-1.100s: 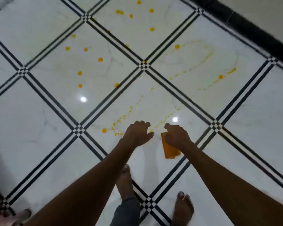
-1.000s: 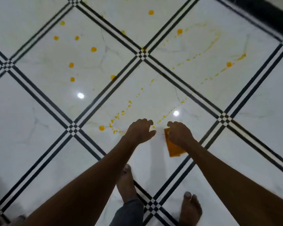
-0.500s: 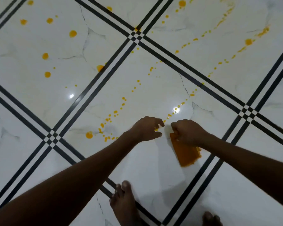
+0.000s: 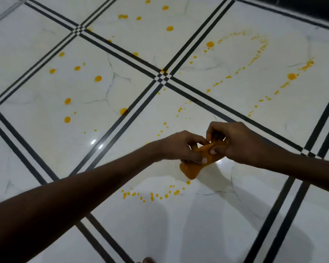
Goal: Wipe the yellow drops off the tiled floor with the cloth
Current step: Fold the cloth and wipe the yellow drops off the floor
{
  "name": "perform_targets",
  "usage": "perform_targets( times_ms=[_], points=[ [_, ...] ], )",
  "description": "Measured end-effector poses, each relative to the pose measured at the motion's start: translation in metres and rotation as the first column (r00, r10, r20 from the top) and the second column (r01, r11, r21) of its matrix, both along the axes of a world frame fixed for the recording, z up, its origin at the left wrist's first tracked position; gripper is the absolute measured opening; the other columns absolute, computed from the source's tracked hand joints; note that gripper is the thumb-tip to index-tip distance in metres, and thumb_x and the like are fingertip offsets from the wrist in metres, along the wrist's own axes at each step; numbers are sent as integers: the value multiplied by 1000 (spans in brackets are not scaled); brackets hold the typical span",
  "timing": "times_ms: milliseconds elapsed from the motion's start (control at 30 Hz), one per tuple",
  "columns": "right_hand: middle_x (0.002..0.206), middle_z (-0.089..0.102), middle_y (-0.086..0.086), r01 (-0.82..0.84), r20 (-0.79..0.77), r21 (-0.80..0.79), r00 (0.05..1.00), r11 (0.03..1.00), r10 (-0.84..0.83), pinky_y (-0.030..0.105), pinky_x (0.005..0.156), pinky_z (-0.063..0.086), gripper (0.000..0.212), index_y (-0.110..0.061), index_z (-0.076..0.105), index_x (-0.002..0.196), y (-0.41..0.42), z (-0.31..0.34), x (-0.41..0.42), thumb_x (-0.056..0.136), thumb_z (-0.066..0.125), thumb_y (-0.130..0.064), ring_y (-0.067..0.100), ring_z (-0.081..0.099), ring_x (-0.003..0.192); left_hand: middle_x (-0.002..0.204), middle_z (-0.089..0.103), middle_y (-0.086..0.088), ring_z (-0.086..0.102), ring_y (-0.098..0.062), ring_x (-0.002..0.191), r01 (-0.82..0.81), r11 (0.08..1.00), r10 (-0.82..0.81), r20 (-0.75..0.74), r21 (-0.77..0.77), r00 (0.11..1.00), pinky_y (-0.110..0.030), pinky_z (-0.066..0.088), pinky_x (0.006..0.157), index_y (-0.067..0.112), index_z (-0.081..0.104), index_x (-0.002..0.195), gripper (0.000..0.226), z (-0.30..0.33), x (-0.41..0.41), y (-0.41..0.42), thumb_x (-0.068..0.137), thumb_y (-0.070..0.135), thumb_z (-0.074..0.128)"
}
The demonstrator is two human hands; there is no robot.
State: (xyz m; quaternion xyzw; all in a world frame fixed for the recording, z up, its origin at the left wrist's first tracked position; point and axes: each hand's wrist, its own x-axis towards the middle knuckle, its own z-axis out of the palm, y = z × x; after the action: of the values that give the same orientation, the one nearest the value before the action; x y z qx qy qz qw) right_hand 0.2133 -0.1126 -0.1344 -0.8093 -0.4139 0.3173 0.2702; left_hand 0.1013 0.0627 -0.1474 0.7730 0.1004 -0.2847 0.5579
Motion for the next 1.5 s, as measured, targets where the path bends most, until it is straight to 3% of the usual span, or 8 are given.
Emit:
perform_targets(
  times_ms=[233, 333, 433, 700, 867, 1067, 1333, 1500],
  points=[
    [80, 68, -10, -92, 79, -71, 992, 993, 98, 31, 71, 52, 23, -30, 68, 80, 7, 19, 24, 81, 79, -9, 9, 64, 83, 96, 65, 2, 57, -4, 85, -37, 870, -103, 253, 492, 962, -20, 45, 72, 21, 73, 76, 25, 14, -4, 26, 72, 43, 84],
    [76, 66, -10, -119, 91, -56, 988, 991, 124, 11, 62, 42, 22, -25, 68, 83, 8, 29, 32, 82, 76, -5, -2, 61, 72, 115, 67, 6, 58, -3, 95, -56, 852, -103, 271, 521, 957, -21, 49, 81, 19, 73, 79, 23, 34, -5, 34, 73, 39, 84],
    [74, 64, -13, -125, 212, 15, 970, 992, 119, 6, 59, 38, 18, -20, 69, 87, 15, 49, 43, 83, 75, -4, -10, 58, 69, 82, 74, 4, 65, -5, 73, -127, 822, -59, 305, 555, 950, -28, 53, 70, 17, 72, 83, 17, 59, 2, 40, 78, 31, 81],
    [79, 68, -1, -234, 419, 199, 898, 952, 133, 31, 62, 41, 19, -17, 66, 96, -40, 8, 12, 82, 68, -4, 22, 59, 67, 89, 75, 5, 67, -18, 79, -388, 666, -53, 559, 637, 827, -31, 52, 72, 27, 75, 101, 21, 25, -28, -8, 83, 29, 64],
    [86, 65, 8, -418, 458, -146, 775, 896, 436, 37, 65, 48, 15, -15, 62, 92, -102, -109, -46, 80, 53, -12, 32, 64, 77, 89, 69, -6, 66, -32, 84, 89, 641, -344, 181, 762, 921, -41, 51, 69, 19, 70, 89, 20, -76, -91, -81, 80, 21, 52],
    [167, 27, 18, -311, 537, -142, 774, 940, 337, 53, 123, 24, 64, -13, 34, 159, -51, -167, -61, 104, 33, -46, 38, 25, 155, 93, 68, -7, 63, -32, 85, -177, 584, -218, 363, 792, 906, -41, 51, 70, 16, 67, 105, 34, -99, -70, -52, 82, 24, 43],
    [171, 11, 17, 187, 580, -180, 813, 966, -50, 62, 125, 8, 79, -17, 9, 165, -108, -174, -65, 99, 35, -52, 41, 15, 156, 146, 48, -20, 45, -36, 133, -192, 541, -93, 285, 819, 954, -45, 46, 98, 1, 50, 140, 57, -118, -78, -26, 84, 1, 39],
    [172, 11, 15, -237, 569, -98, 783, 966, 250, 64, 124, 7, 83, -21, 15, 164, -40, -183, -98, 95, 41, -60, 40, 9, 158, 128, 61, -12, 55, -33, 115, -291, 508, 19, 327, 811, 945, -43, 47, 93, 8, 58, 130, 51, -113, -87, -3, 83, 8, 38]
  ],
)
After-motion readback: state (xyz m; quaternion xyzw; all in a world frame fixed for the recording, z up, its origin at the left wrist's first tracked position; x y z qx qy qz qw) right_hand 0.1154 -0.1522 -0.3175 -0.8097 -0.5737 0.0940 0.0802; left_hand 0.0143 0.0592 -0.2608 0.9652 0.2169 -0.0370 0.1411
